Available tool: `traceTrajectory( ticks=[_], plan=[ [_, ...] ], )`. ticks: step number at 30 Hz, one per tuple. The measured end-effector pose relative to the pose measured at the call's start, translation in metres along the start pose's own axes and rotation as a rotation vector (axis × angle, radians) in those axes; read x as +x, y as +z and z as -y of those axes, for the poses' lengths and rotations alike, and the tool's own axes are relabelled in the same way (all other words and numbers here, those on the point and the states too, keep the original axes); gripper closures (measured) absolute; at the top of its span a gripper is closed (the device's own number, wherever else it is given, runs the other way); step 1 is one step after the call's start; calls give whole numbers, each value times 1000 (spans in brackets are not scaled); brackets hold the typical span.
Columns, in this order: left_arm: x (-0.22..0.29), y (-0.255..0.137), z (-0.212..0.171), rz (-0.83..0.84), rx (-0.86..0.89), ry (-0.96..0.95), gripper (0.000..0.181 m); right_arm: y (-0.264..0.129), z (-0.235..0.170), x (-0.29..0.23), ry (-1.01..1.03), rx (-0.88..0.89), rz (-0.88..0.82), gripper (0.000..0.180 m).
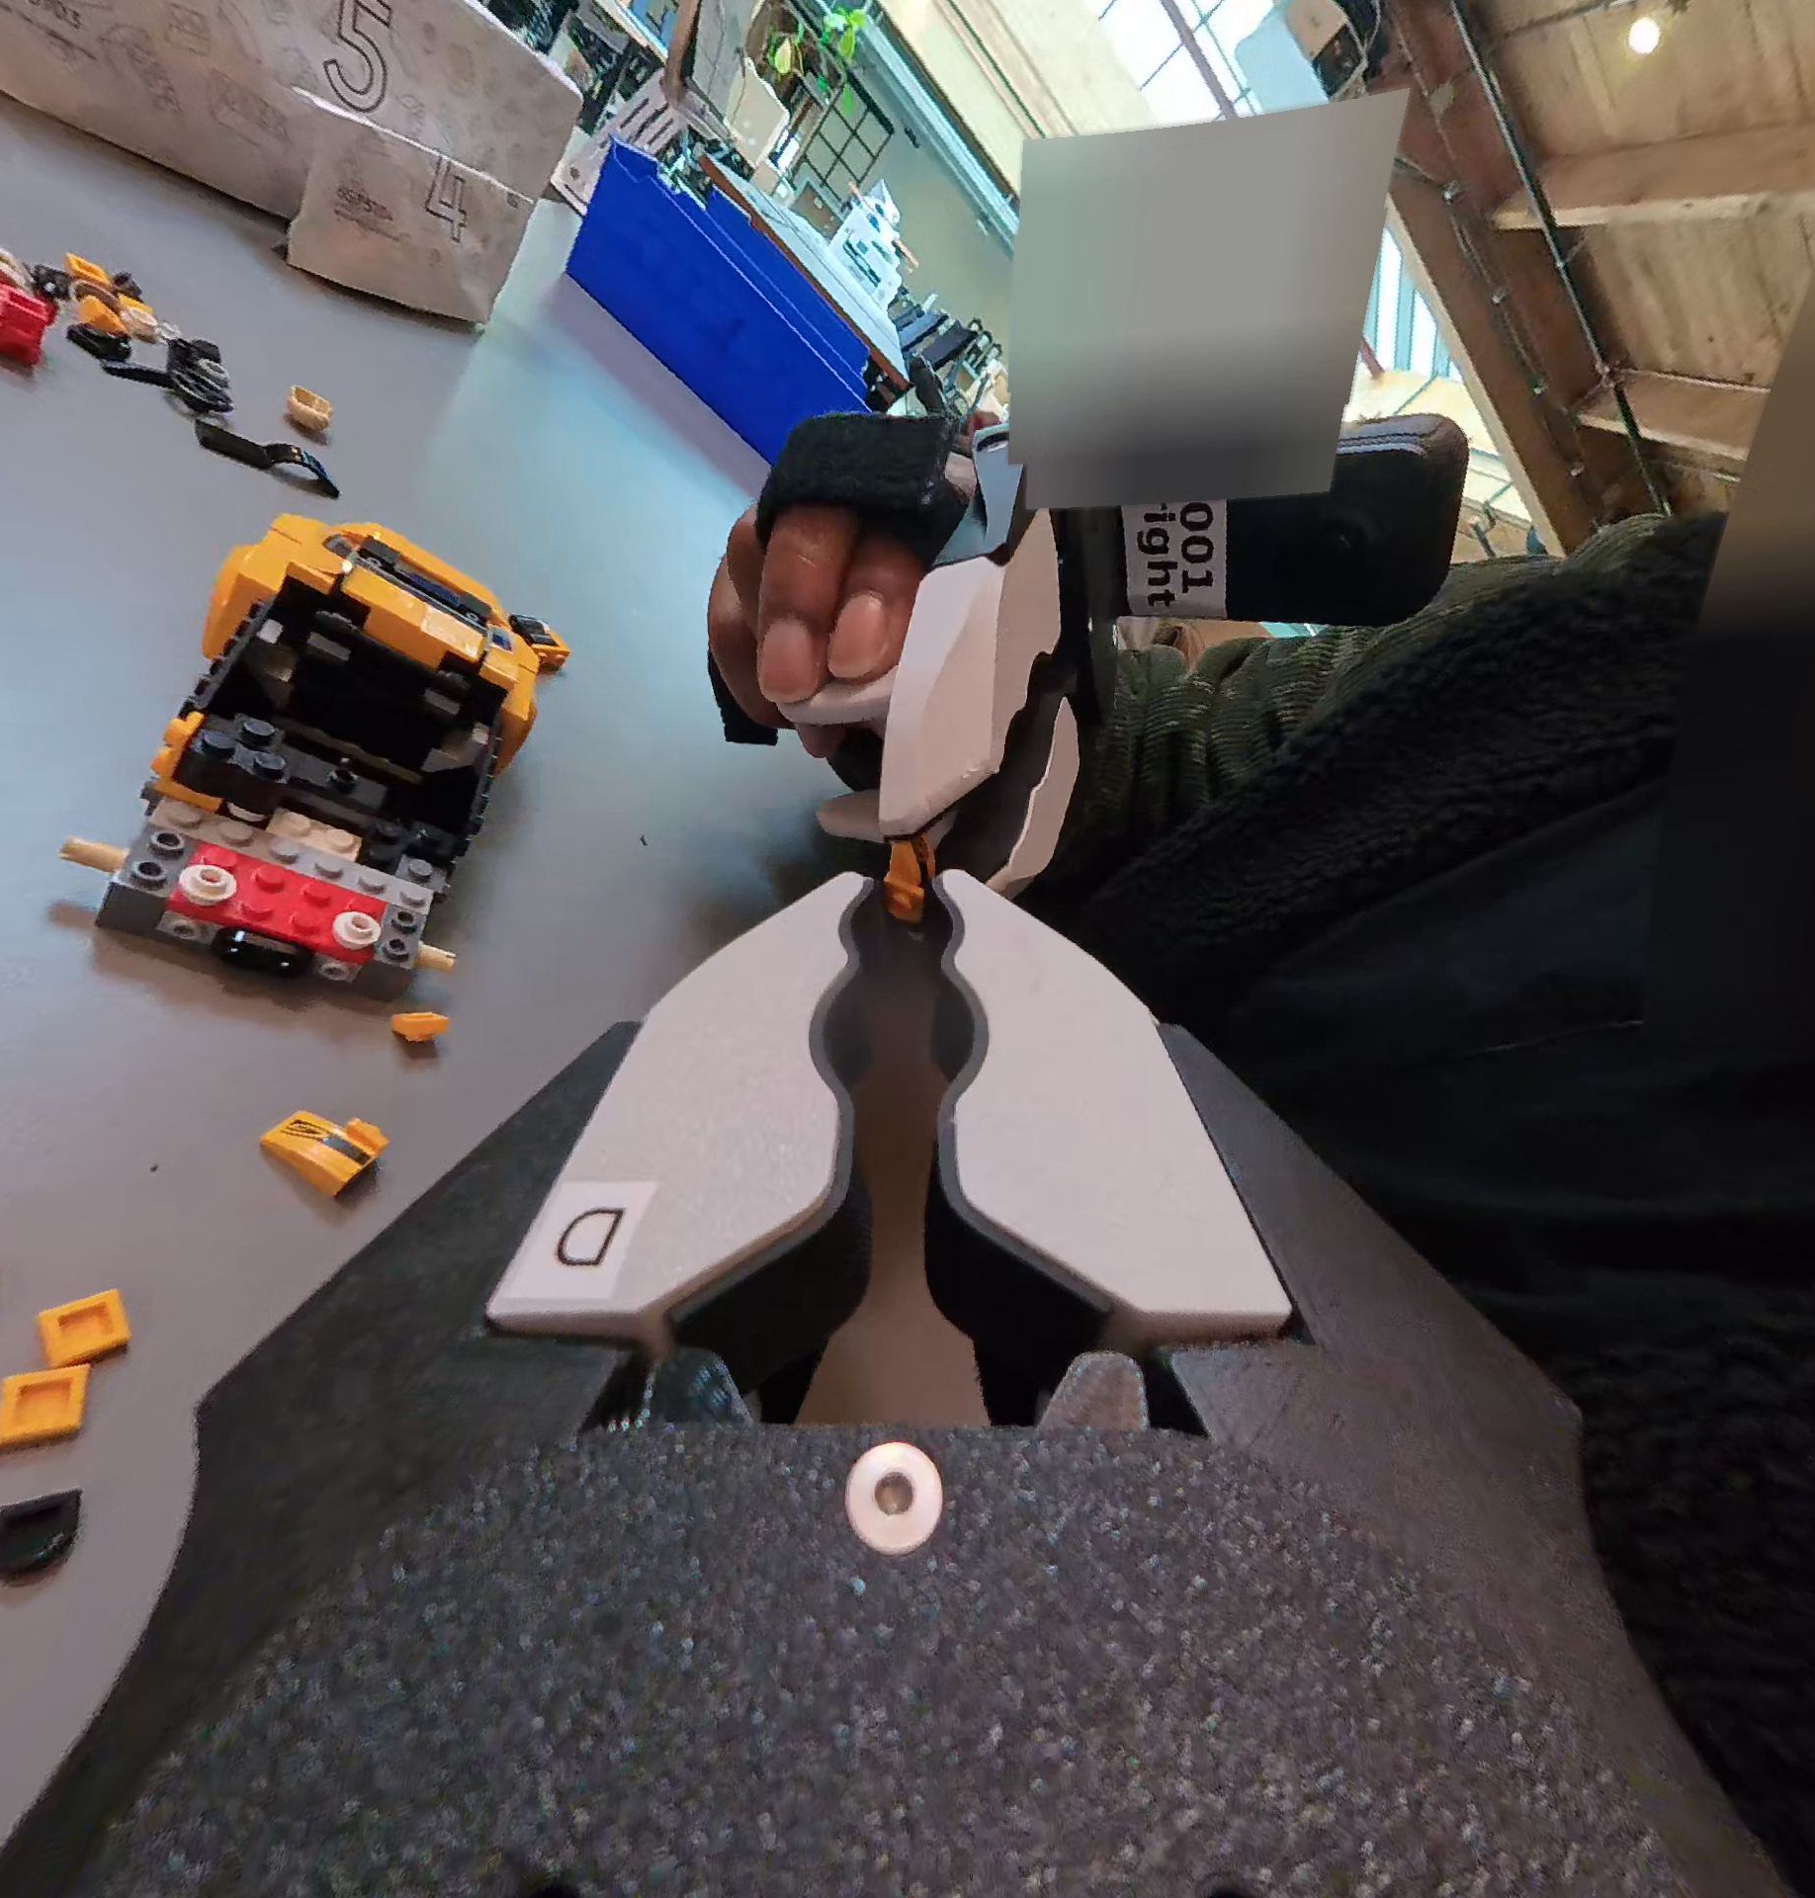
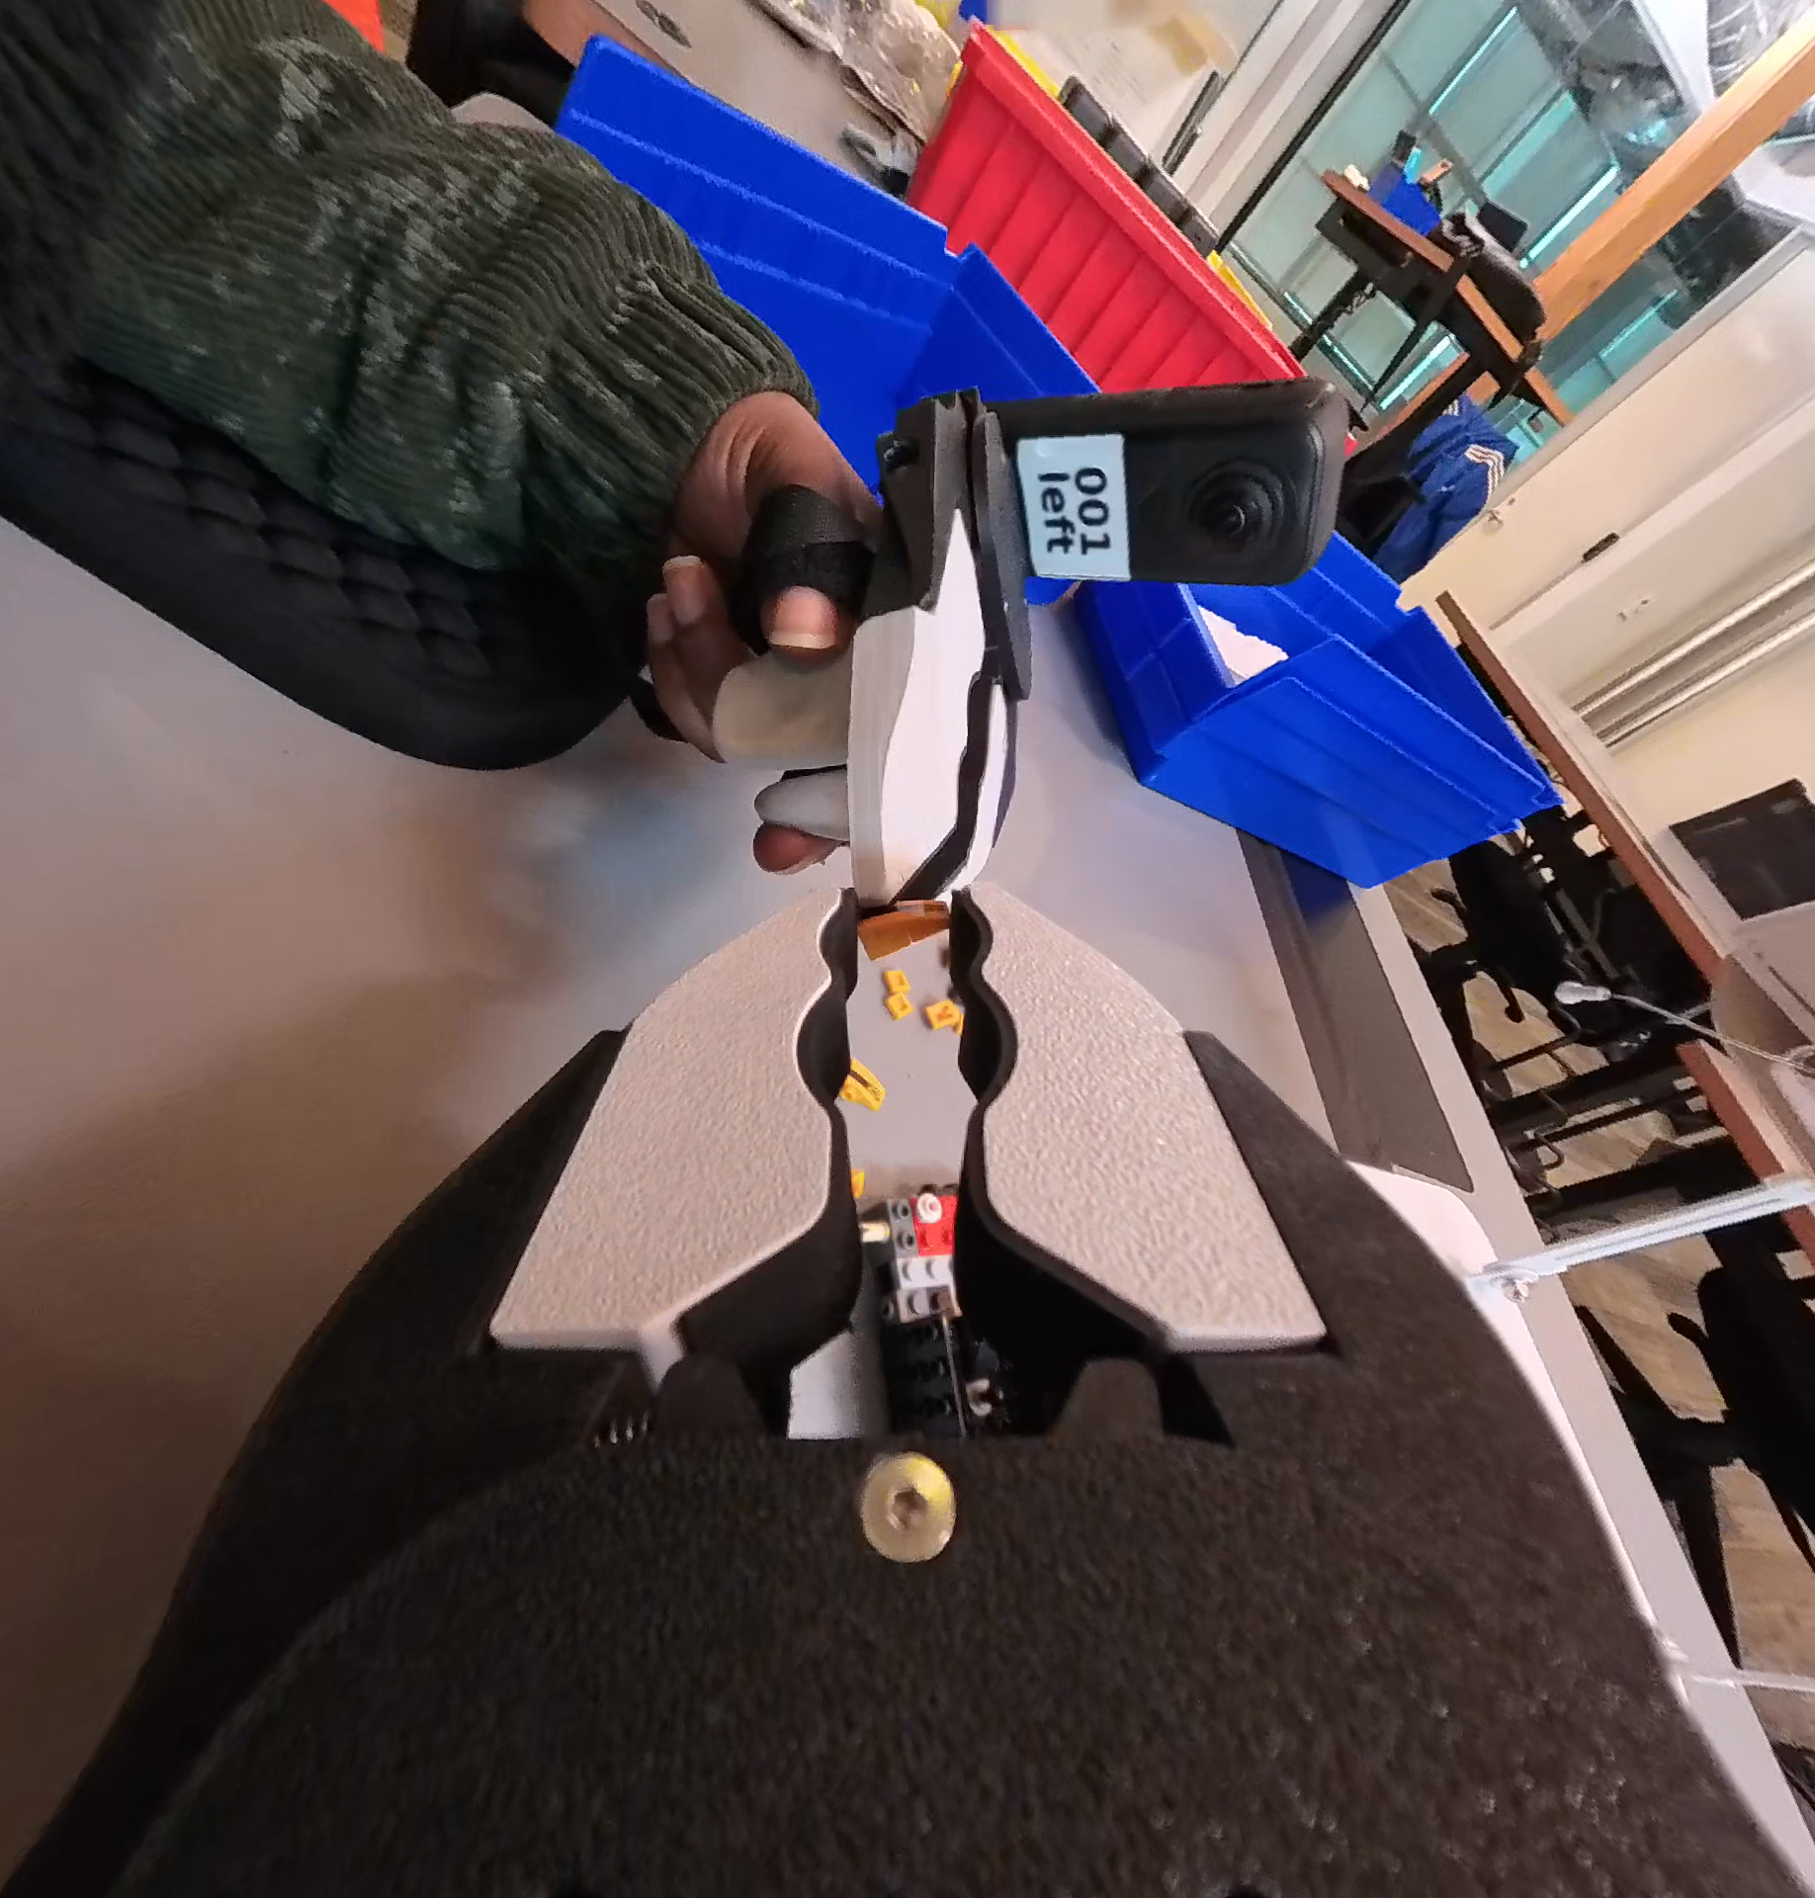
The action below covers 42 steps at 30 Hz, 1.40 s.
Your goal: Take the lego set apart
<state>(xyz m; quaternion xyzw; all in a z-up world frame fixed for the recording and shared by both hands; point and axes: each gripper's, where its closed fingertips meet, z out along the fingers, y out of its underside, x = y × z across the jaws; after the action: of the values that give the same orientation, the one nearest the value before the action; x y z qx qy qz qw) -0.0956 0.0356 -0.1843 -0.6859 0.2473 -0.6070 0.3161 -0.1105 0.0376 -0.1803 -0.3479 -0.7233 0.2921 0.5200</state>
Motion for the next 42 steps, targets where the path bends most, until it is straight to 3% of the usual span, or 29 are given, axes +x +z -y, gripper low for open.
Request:
traceTrajectory(
  ticks=[19, 20, 21, 22, 24, 27, 29, 35, 42],
  plan=[
    [27, 2, 11, -126, 38, 44, 174, -13, 28, 3, 281, 210, 156, 165],
    [20, 0, 7, -91, 13, 41, 173, -15, 29, 4, 285, 224, 159, 171],
    [12, -11, 12, -64, 70, 25, 174, -31, 43, 14, 322, 346, 150, 180],
    [11, -27, 23, -91, 143, -21, 175, -41, 42, 22, 337, 333, 156, 180],
    [15, -22, 20, -1, 86, 115, 174, -39, 25, 26, 201, 202, 70, 180],
    [9, -3, 14, 27, 36, 108, 174, -23, 12, 15, 289, 165, 120, 180],
    [0, -4, 11, 113, 20, 171, 174, -19, 7, 15, 374, 138, 154, 166],
    [-14, 0, 13, 430, -64, 531, 174, -8, -6, 6, 587, 36, 250, 162],
    [-19, 1, 10, 624, -184, 810, 173, -5, -14, 8, 562, -16, 203, 176]
  ],
)
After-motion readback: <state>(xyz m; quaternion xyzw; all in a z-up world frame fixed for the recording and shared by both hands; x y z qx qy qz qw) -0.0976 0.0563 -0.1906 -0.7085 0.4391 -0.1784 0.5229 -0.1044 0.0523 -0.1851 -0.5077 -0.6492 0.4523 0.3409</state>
